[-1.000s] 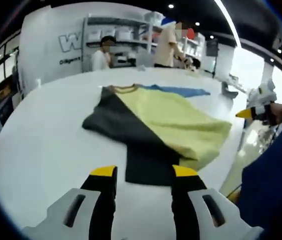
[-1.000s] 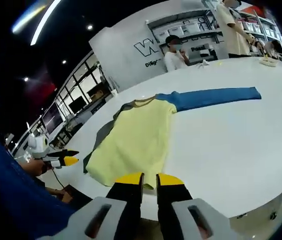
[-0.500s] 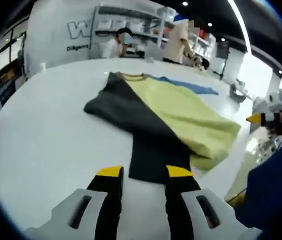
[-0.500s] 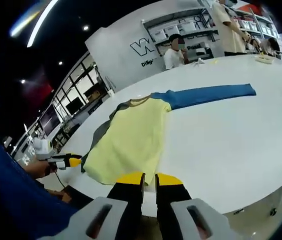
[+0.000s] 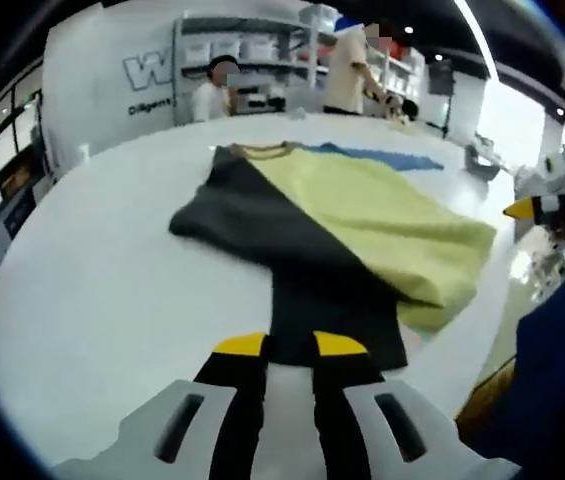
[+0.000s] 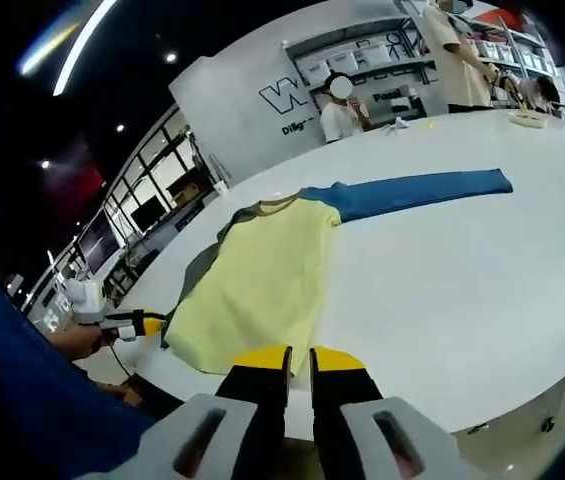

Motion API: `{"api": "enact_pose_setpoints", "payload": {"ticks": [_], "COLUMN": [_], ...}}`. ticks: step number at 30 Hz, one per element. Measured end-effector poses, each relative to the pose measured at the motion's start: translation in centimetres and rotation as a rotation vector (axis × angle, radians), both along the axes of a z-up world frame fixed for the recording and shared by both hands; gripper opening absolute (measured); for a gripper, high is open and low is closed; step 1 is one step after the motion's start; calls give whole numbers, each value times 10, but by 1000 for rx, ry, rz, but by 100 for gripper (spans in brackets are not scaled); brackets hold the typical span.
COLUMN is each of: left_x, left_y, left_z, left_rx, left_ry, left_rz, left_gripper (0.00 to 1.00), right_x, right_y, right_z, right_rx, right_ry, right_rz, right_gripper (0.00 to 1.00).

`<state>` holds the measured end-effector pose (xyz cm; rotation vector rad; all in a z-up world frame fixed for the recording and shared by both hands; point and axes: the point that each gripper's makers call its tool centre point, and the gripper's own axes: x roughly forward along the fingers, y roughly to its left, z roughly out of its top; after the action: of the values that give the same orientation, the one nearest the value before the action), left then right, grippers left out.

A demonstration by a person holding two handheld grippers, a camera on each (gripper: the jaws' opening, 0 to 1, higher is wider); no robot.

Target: Fold the garment on the visible template until the final outline fits inside the template.

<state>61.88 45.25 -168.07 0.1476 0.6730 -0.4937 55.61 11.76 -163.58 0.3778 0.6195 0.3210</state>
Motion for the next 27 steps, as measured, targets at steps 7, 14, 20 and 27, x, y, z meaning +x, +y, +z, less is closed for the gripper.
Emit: {"api": "enact_pose_setpoints", "payload": {"ticks": [7, 14, 20, 27], "left_x": [-3, 2, 11, 20], "left_y": [-6, 1, 27, 79], "left_z": [-3, 8, 31, 58], "left_rx": [60, 31, 14, 19], "left_ry": [-28, -25, -37, -36], "left_rz": [-40, -2, 41, 116], "left_gripper": [4, 3, 2, 2], "right_x": [1, 0, -1, 1], "right_y": [4, 3, 2, 4], "right_z": [-1, -3, -4, -5], "right_rx": [9, 16, 24, 28], "right_ry": [-1, 1, 4, 8], "right_rz": [-3, -16, -30, -31], "right_gripper": [1, 0, 0, 0]}}
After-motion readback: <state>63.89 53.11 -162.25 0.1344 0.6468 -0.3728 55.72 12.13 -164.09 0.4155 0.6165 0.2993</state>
